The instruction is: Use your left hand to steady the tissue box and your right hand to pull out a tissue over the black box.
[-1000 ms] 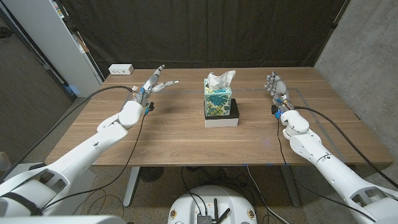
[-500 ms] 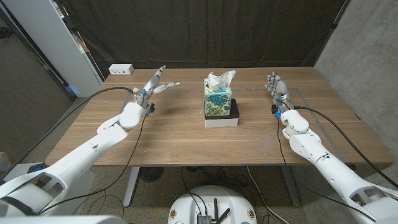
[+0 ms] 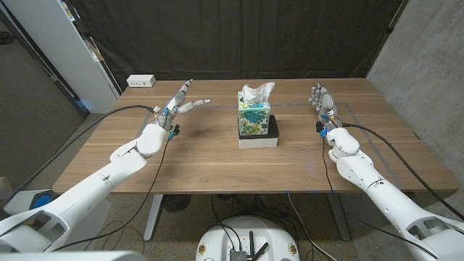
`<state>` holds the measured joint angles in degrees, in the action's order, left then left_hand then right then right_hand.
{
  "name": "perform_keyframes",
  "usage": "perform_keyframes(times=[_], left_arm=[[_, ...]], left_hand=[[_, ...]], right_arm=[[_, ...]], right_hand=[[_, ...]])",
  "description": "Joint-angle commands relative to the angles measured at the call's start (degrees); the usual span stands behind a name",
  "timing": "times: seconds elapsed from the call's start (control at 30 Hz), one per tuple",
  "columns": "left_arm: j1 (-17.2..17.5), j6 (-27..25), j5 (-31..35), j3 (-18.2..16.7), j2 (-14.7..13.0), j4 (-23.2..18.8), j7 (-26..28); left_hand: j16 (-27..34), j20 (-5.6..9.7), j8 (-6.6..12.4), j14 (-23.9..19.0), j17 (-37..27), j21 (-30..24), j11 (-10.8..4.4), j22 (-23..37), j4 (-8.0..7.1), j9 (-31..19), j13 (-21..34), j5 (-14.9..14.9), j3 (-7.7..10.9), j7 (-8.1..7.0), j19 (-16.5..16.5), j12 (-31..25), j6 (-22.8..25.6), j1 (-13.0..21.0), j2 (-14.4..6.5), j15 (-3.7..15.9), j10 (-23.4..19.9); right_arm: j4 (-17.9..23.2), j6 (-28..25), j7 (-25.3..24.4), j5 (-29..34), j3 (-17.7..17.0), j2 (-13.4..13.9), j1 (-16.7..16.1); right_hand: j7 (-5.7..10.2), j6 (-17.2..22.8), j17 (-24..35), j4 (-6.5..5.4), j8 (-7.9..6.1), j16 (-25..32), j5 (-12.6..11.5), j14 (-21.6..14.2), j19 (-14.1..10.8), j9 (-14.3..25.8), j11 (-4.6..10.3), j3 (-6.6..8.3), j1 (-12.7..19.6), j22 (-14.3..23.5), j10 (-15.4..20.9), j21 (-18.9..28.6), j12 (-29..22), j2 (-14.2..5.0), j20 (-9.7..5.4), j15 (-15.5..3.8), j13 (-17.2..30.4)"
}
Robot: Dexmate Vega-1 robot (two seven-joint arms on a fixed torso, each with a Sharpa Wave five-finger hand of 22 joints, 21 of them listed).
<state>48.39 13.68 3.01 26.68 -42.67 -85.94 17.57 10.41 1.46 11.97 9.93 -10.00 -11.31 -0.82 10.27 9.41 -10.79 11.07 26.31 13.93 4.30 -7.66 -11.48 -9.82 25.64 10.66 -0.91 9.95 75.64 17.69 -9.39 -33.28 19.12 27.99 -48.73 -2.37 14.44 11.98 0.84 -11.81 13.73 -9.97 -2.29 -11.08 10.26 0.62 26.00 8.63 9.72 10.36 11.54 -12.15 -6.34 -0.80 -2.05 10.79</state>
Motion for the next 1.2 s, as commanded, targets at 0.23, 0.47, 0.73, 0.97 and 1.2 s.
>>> perform_keyframes(times=[0.23,0.47,0.73,0.97,1.2], left_arm=[[4.69,-0.66,0.55,-1.92,-1.93,-5.79,0.27],[6.53,-1.1,0.12,-2.92,-2.52,-7.52,0.28],[8.61,-1.73,-0.21,-3.85,-3.55,-9.74,-0.2],[10.64,-1.84,-0.17,-4.75,-4.25,-11.56,0.11],[11.89,-1.3,-0.37,-5.27,-4.85,-12.51,-0.57]], left_hand=[[0.22,0.17,0.38,13.42,-0.2,-0.18,0.22,0.13,-0.1,-0.26,0.18,0.51,-0.99,0.07,-0.1,-0.37,-25.74,0.8,-0.09,-0.19,18.7],[0.23,0.1,0.42,13.31,-0.19,-0.19,0.23,0.13,-0.15,-0.26,0.17,0.7,-1.39,0.08,-0.06,-0.4,-25.58,0.95,-0.13,-0.15,18.55],[0.24,0.07,0.42,13.21,-0.19,-0.2,0.35,0.14,-0.2,-0.25,0.17,0.92,-1.85,0.15,-0.03,-0.4,-25.52,1.13,-0.18,-0.28,18.46],[0.25,0.13,0.42,13.1,-0.19,-0.23,0.29,0.13,-0.25,-0.24,0.17,1.1,-2.23,0.09,0.09,-0.41,-25.48,1.29,-0.23,-0.25,18.36],[0.31,0.06,0.47,12.85,-0.19,-0.24,0.3,0.12,-0.3,-0.23,0.17,1.29,-2.62,0.14,0.16,-0.42,-25.29,1.44,-0.27,-0.28,18.24]], right_arm=[[-0.58,0.26,-0.32,0.4,0.3,-0.5,0.43],[-0.77,0.26,-0.38,0.44,0.4,-0.71,0.6],[-0.64,0.22,-0.63,0.63,0.5,-0.77,0.58],[-0.08,0.04,-0.98,0.81,0.52,-0.65,0.31],[0.21,-0.14,-1.08,0.92,0.68,-0.72,0.27]], right_hand=[[-0.26,0.35,-0.08,0.63,0.37,-0.16,-0.06,-0.61,-0.22,0.13,-0.22,-0.14,0.39,0.23,0.47,-0.16,0.28,0.24,0.55,-1.19,0.29],[-0.3,0.41,-0.14,0.85,0.42,-0.23,-0.08,-0.68,-0.25,0.13,-0.21,-0.22,0.41,0.23,0.48,-0.18,0.35,0.2,0.56,-1.2,0.29],[-0.3,0.38,-0.18,1.02,0.49,-0.29,-0.09,-0.73,-0.25,0.13,-0.21,-0.31,0.4,0.23,0.52,-0.19,0.41,0.16,0.54,-1.17,0.3],[-0.27,0.42,-0.2,1.14,0.51,-0.31,-0.1,-0.8,-0.27,0.13,-0.21,-0.38,0.37,0.23,0.55,-0.2,0.44,0.14,0.56,-1.08,0.3],[-0.36,0.46,-0.22,1.29,0.54,-0.39,-0.11,-0.78,-0.29,0.14,-0.21,-0.46,0.34,0.23,0.53,-0.21,0.51,0.1,0.56,-1.05,0.3]])
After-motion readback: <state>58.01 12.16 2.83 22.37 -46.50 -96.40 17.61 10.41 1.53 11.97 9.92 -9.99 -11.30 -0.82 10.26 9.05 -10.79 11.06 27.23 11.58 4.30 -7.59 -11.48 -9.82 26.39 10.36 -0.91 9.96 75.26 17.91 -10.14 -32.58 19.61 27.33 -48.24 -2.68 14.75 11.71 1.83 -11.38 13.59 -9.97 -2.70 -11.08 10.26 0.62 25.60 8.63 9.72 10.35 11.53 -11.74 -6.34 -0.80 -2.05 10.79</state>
